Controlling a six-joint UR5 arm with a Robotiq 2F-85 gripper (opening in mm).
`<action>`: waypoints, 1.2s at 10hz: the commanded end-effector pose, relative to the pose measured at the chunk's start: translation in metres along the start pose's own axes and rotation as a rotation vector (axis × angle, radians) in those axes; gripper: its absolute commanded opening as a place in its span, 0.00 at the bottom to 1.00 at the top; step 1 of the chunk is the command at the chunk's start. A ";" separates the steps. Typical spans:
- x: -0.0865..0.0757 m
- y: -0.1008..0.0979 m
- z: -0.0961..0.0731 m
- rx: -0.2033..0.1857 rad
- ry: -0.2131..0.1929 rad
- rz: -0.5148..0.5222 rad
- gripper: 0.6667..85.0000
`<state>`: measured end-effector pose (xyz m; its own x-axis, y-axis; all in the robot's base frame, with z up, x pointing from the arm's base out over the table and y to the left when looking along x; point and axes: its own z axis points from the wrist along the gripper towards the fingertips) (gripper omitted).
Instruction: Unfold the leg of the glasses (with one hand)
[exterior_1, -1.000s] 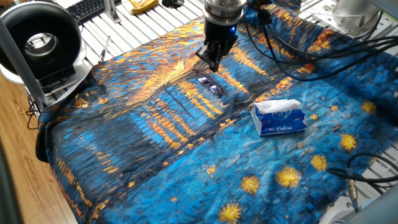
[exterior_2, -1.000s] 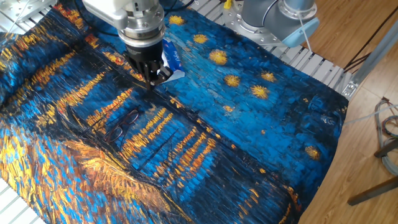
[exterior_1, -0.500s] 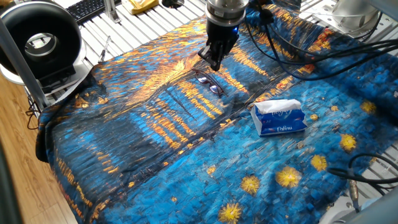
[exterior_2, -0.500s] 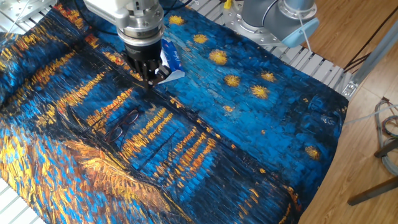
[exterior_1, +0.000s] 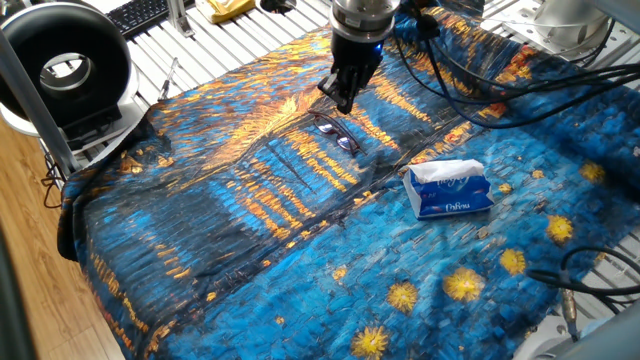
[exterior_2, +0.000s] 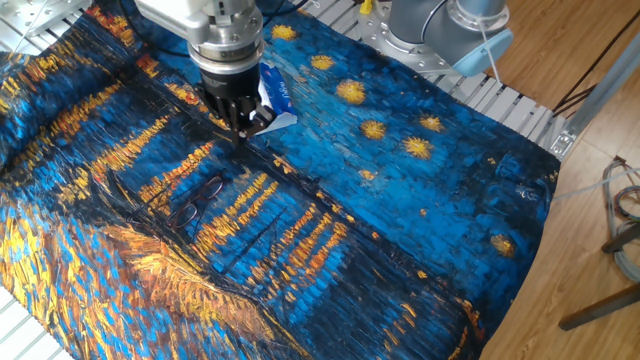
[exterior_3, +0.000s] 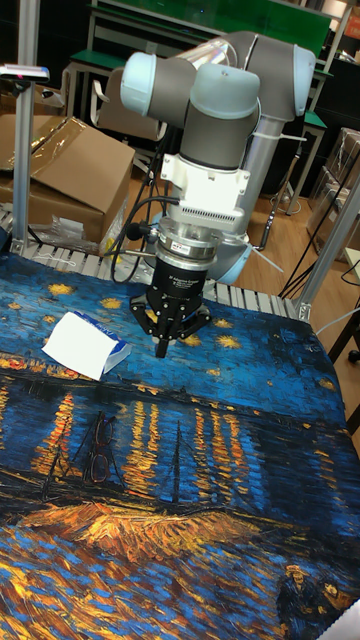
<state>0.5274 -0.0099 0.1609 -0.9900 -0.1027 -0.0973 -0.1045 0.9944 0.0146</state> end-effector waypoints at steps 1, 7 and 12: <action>-0.013 0.017 -0.002 -0.067 -0.050 -0.029 0.00; 0.008 -0.024 -0.008 -0.005 -0.042 -0.101 0.00; 0.036 -0.047 -0.012 -0.018 -0.036 -0.083 0.00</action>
<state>0.5047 -0.0498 0.1668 -0.9698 -0.2022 -0.1364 -0.2066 0.9783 0.0188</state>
